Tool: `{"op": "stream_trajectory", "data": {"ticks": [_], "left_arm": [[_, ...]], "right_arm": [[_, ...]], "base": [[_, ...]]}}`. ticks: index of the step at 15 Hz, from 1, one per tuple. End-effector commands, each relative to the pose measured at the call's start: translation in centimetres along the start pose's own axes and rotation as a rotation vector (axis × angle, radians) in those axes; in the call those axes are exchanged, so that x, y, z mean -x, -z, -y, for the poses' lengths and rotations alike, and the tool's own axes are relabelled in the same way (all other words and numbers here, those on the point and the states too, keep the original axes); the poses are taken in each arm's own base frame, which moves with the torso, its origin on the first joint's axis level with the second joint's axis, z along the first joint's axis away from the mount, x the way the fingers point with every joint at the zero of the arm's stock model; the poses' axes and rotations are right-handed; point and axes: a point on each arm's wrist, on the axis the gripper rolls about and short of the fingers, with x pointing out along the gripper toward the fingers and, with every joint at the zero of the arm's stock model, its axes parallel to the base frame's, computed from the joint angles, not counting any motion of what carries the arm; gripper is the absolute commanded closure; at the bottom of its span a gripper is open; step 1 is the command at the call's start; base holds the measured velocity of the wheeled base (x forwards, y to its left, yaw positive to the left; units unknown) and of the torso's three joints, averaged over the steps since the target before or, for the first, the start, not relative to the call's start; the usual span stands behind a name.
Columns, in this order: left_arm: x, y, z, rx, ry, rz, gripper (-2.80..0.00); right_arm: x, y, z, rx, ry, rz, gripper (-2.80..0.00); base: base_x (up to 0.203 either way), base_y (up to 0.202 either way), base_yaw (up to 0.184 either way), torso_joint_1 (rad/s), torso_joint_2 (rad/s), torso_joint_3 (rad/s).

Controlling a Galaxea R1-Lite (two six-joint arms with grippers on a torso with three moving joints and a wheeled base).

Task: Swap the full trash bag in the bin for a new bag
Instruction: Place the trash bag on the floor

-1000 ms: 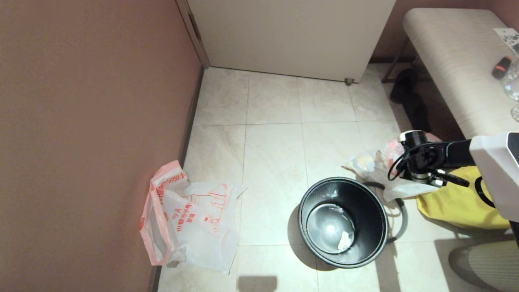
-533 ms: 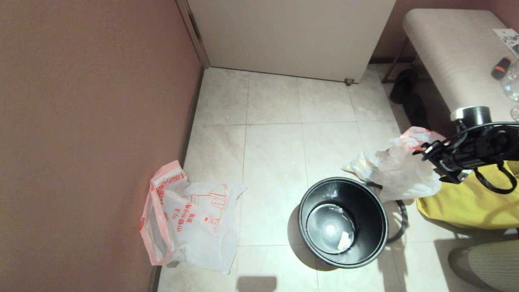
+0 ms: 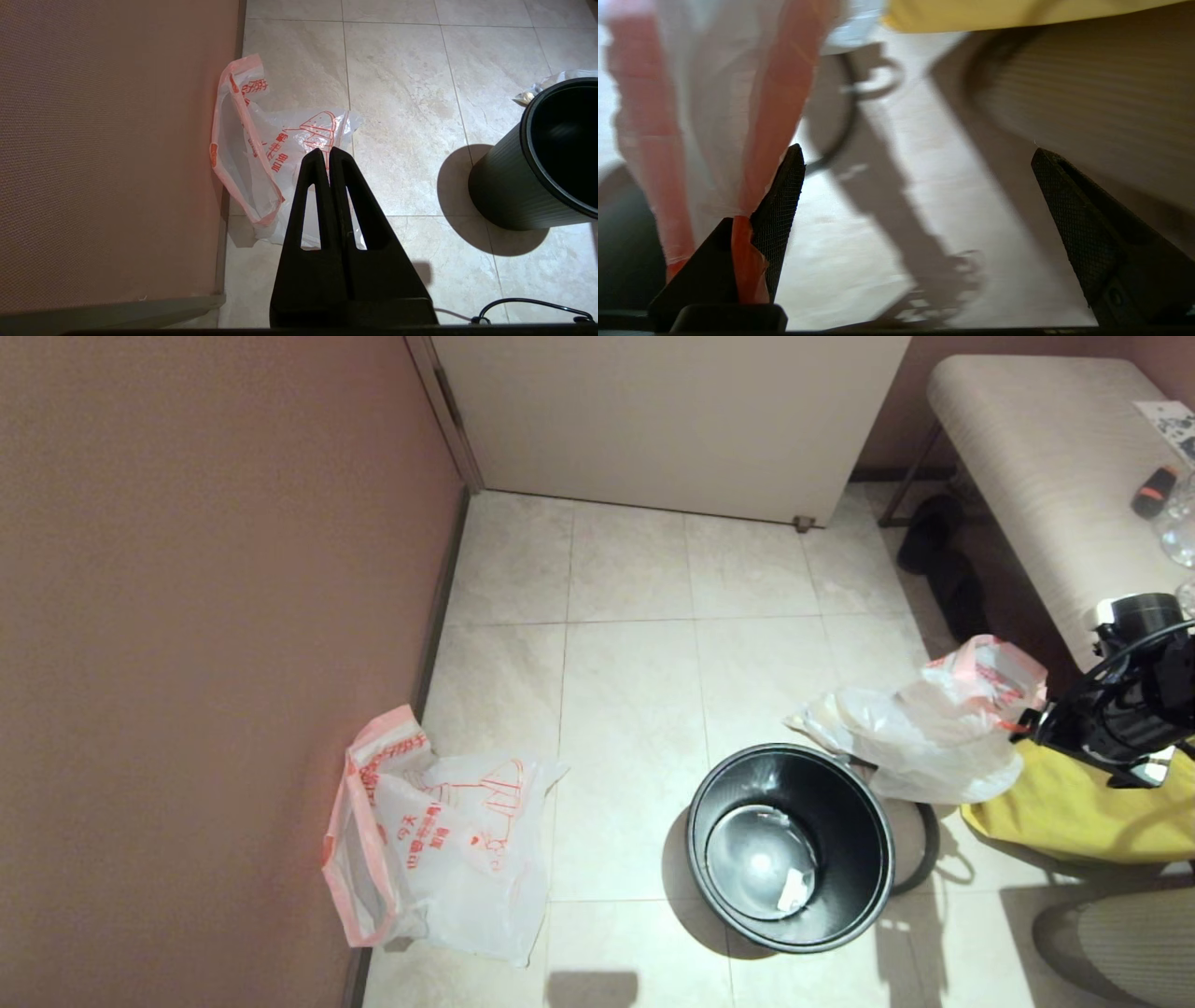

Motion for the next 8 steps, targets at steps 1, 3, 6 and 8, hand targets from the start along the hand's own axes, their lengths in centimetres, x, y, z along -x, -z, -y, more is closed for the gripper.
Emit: {"op": "stream_trajectory", "data": {"ticks": [1, 3, 6, 8], "left_arm": [[0.0, 0.0, 0.0, 0.001, -0.001, -0.001, 0.0], [0.0, 0.0, 0.0, 0.0, -0.001, -0.001, 0.0], [0.0, 0.0, 0.0, 0.0, -0.001, -0.001, 0.0], [0.0, 0.0, 0.0, 0.001, -0.001, -0.001, 0.0]], "right_arm": [[0.9, 0.4, -0.2, 0.119, 0.217, 0.073, -2.8], [1.9, 1.2, -1.0, 0.202, 0.284, 0.075, -2.8], [3.1, 1.6, -2.7, 0.136, 0.289, 0.155, -2.8], [3.3, 2.7, -3.9, 0.071, 0.305, 0.196, -2.8]], "base": [[0.0, 0.0, 0.0, 0.0, 0.0, 0.0], [0.0, 0.0, 0.0, 0.0, 0.0, 0.0], [0.0, 0.0, 0.0, 0.0, 0.0, 0.0], [0.0, 0.0, 0.0, 0.0, 0.0, 0.0]]}}
